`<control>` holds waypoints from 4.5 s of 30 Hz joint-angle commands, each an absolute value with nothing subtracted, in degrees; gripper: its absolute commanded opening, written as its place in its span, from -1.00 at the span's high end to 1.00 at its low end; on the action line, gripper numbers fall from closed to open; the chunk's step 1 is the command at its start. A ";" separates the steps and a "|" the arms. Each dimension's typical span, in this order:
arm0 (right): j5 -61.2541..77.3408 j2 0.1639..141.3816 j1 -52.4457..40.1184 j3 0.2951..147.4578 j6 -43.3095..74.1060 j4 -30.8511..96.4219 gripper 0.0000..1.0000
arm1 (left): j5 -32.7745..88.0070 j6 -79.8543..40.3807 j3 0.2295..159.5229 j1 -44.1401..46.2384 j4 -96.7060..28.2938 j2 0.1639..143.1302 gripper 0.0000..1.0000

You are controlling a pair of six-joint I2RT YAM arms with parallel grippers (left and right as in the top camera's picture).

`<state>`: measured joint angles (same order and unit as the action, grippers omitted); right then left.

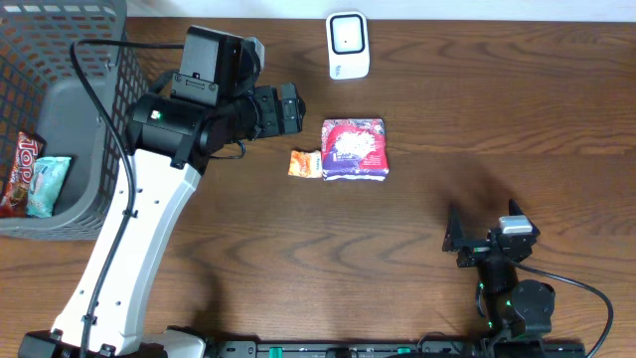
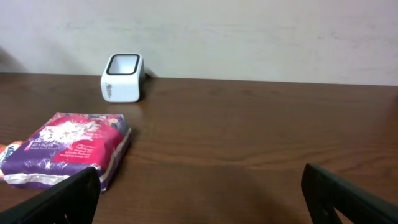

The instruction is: Scan the item barcode

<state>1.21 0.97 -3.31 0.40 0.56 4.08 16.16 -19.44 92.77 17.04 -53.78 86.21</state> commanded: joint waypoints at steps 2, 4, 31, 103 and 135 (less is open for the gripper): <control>0.75 0.75 -3.79 0.36 -0.27 4.34 -0.99 | 15.64 -18.90 93.14 16.95 -54.00 86.46 -0.97; 0.75 0.75 -3.79 0.36 -0.27 4.34 -0.99 | 15.64 -18.90 93.14 16.95 -54.00 86.46 -1.00; 0.75 0.75 -3.79 0.36 -0.30 4.34 -0.98 | 15.77 -18.87 93.12 16.95 -56.36 86.46 -0.74; 0.75 0.75 -3.79 0.36 -0.30 4.34 -0.98 | -13.58 -18.87 100.44 -31.29 -56.34 88.88 -0.75; 0.75 0.75 -3.79 0.36 -0.30 4.34 -0.99 | -13.67 -16.08 100.38 -31.33 -56.51 97.80 -0.96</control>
<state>1.21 0.97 -3.31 0.40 0.56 4.05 -12.45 -16.82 100.79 -31.09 -56.42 95.29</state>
